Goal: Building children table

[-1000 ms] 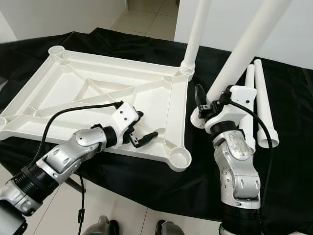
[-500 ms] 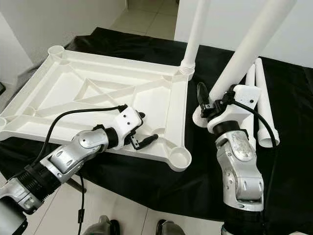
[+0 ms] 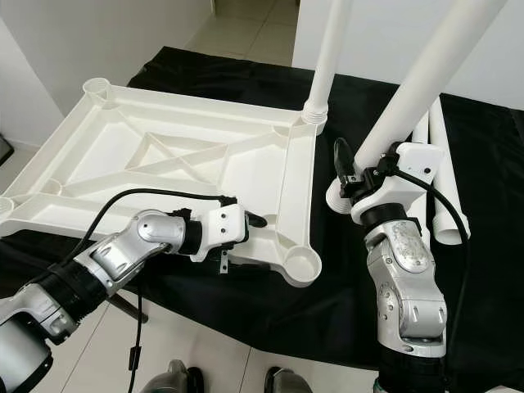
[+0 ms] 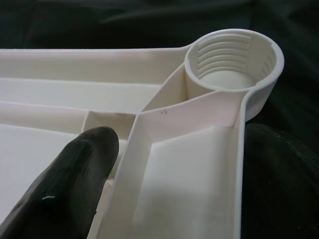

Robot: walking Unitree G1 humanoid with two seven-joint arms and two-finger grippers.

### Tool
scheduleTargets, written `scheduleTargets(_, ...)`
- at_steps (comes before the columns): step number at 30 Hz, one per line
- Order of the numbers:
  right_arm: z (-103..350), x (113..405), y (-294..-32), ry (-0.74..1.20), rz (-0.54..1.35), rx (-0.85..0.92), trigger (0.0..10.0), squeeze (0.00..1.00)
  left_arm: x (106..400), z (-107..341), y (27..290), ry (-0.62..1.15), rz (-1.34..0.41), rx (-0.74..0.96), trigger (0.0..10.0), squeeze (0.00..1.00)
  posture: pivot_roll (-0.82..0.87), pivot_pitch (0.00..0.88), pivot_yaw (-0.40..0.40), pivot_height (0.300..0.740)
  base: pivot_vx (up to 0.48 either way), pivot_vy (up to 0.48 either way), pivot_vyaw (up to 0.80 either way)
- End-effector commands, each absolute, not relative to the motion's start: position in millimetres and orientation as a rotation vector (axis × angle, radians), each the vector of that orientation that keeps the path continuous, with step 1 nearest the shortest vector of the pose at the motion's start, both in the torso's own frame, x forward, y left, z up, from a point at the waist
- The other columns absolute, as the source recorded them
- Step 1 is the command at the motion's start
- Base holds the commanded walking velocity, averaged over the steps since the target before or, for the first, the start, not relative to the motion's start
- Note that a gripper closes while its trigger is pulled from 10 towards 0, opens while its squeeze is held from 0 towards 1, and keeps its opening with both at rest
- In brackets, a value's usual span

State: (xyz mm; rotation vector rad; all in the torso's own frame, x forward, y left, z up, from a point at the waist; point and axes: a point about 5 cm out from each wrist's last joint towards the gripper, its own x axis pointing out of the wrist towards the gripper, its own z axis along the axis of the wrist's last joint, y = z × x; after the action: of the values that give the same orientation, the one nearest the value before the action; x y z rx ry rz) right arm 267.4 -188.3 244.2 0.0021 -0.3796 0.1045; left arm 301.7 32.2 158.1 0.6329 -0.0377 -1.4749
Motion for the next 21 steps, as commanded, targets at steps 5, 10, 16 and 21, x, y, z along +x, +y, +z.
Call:
scheduleTargets(5,248,264,-184,-0.399,0.120,0.009,10.0,0.00,319,154,36,-0.013,-1.315,0.621,10.0,0.00,0.00,0.159,0.036,0.740,0.000,0.000,0.00)
scheduleTargets(10,248,265,-184,-0.402,0.122,0.014,10.0,0.00,328,162,32,-0.057,-1.237,0.572,10.0,0.00,0.00,0.157,0.036,0.740,0.000,0.000,0.00)
scheduleTargets(16,248,266,-183,-0.405,0.124,0.020,10.0,0.00,338,173,26,-0.108,-1.160,0.519,10.0,0.00,0.01,0.158,0.037,0.740,0.000,0.000,0.00)
scheduleTargets(21,249,266,-182,-0.414,0.125,0.035,10.0,0.00,341,187,19,-0.150,-1.143,0.432,10.0,0.00,0.01,0.165,0.036,0.740,0.000,0.000,0.00)
